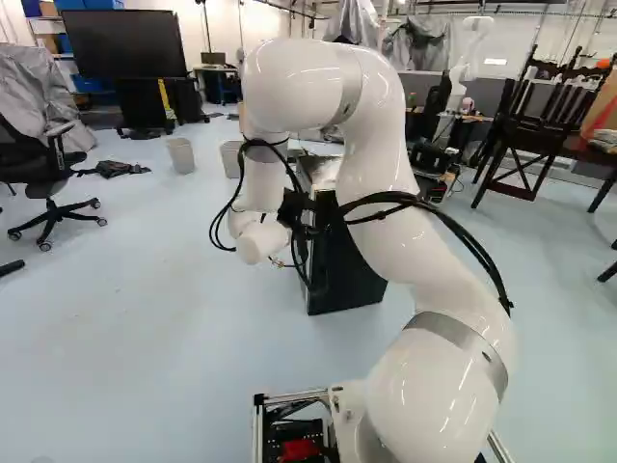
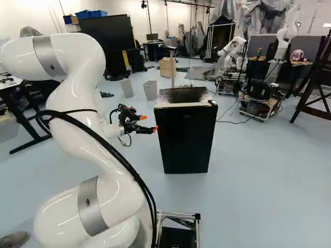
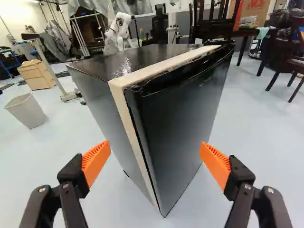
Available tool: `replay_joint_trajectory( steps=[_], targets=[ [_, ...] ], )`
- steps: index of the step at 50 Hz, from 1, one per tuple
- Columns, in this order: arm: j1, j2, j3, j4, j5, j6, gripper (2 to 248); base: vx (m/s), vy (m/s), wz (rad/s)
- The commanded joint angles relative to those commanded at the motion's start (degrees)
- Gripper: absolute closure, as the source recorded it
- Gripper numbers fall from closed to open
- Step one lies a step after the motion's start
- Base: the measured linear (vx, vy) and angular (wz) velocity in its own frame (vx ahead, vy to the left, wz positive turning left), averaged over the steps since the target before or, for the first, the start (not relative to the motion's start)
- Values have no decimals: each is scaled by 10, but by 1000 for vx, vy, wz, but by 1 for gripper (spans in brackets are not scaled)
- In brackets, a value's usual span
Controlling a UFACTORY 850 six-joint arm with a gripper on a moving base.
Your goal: Grab a drink from the fridge
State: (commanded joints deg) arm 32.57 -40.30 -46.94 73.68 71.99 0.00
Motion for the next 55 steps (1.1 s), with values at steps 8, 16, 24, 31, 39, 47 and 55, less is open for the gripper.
replay_joint_trajectory(
  steps=[8,16,24,31,39,47,55],
  targets=[
    [-3,0,0,0,0,0,3,0,0,0],
    [-7,0,-1,0,0,0,3,0,0,0],
    [-12,-1,-2,0,0,0,3,0,0,0],
    [-17,-2,-3,0,0,0,3,0,0,0],
    [-23,-3,-5,0,0,0,3,0,0,0],
    [-29,-4,-7,0,0,0,3,0,0,0],
    [-34,-5,-10,0,2,0,3,0,0,0]
  ],
)
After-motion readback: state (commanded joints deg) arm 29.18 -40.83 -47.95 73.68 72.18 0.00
